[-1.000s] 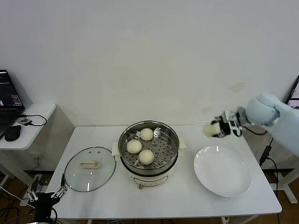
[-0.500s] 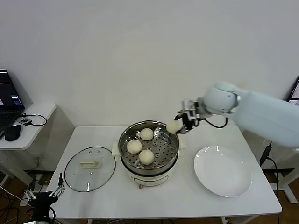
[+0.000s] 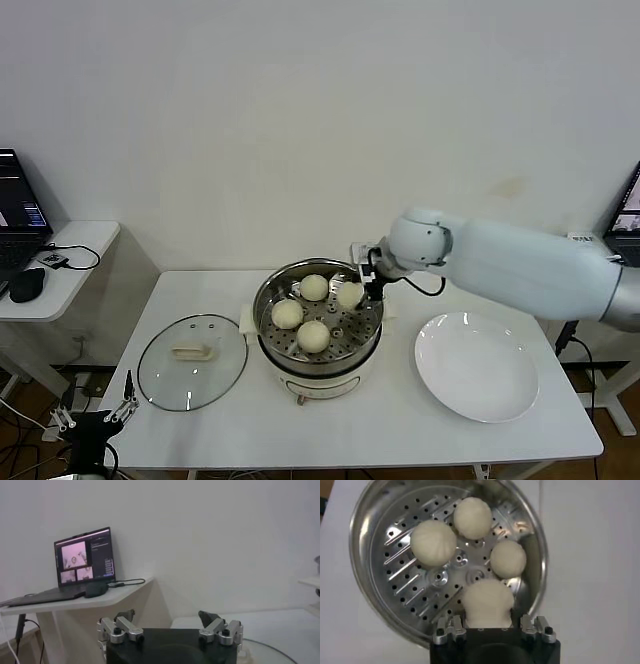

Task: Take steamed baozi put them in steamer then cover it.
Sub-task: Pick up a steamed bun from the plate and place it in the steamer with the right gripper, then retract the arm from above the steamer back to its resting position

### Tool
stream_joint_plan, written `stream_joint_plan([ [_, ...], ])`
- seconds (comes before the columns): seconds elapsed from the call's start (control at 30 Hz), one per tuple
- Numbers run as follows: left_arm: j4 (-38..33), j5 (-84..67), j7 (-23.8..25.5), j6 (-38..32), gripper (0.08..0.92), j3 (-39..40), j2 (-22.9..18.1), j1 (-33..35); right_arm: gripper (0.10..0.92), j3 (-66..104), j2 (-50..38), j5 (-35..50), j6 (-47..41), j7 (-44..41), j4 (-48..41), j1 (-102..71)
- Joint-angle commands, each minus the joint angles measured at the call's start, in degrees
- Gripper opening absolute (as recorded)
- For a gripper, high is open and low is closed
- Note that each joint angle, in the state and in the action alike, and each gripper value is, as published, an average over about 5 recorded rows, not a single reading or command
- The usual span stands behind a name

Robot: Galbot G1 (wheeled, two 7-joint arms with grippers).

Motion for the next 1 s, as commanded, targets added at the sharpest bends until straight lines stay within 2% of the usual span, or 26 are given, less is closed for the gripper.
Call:
stream_joint_plan([
  [0.03,-0.14,0.00,0.01,-0.04,0.823,-0.25,0.01,0.20,0.569,-0.08,3.11,-1.49,-1.20,1.69,-2.71,-4.13],
  [0.4,-0.10,-0.05,-0.05,-0.34,0.823,-0.75,-0.23,0.51,0.579,1.70,3.86,-1.50,-1.32,3.21,-2.75,-4.73],
  [0.57,0.18,-0.10,-0.06,-0.49,0.823,-0.80,-0.16,0.49,0.686,4.66,0.50,0.70,-1.73,2.96,0.78,-2.42],
  [0.73,0.44,-0.15,-0.03,-0.52,0.823,-0.69,-0.05,0.14,0.804,8.32,-4.90,2.47,-1.76,2.83,5.60,-1.07],
  [0.87,0.67,-0.17,-0.06,-0.50,0.823,-0.52,0.04,-0.24,0.821,13.01,-12.22,4.24,-0.85,5.97,10.67,-3.60],
  [1.0,1.08,-0.16,-0.24,-0.43,0.823,-0.31,0.16,-0.66,0.823,22.10,-21.88,7.39,2.59,15.72,16.89,-13.48],
])
